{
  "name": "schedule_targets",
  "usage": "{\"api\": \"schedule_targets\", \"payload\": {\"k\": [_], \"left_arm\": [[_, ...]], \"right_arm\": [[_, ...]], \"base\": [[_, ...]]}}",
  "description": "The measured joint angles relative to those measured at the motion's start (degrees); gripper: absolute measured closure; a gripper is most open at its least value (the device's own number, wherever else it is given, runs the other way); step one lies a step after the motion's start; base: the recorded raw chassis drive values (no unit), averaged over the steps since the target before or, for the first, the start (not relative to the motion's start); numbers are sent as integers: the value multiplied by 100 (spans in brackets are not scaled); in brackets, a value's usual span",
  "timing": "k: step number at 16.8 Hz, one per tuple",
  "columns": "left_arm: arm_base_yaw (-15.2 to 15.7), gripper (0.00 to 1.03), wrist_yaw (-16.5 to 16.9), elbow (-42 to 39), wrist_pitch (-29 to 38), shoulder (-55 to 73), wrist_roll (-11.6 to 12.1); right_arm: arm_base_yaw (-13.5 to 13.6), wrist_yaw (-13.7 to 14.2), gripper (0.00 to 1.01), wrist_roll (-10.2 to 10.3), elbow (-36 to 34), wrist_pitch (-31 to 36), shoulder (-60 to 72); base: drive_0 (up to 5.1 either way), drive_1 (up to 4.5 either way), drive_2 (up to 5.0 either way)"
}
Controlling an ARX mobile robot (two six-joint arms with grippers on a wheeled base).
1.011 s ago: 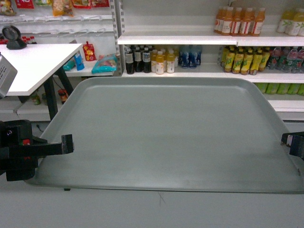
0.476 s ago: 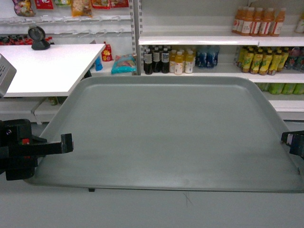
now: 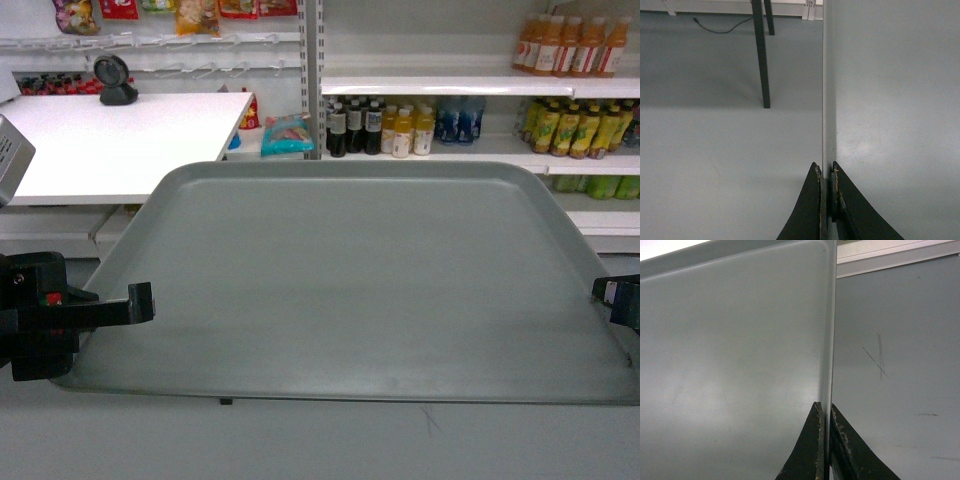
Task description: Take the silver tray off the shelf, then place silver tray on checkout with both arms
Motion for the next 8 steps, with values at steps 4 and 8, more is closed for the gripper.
{"api": "schedule_targets", "payload": {"k": [4,8], "left_arm": [[0,100,0,0,15,2,0],[0,100,2,0,11,0,0]], "right_arm": [[0,0,98,4,0,-2,0],[0,0,98,15,0,-4,0]], "base": [[-487,254,254],[-497,240,240]]}}
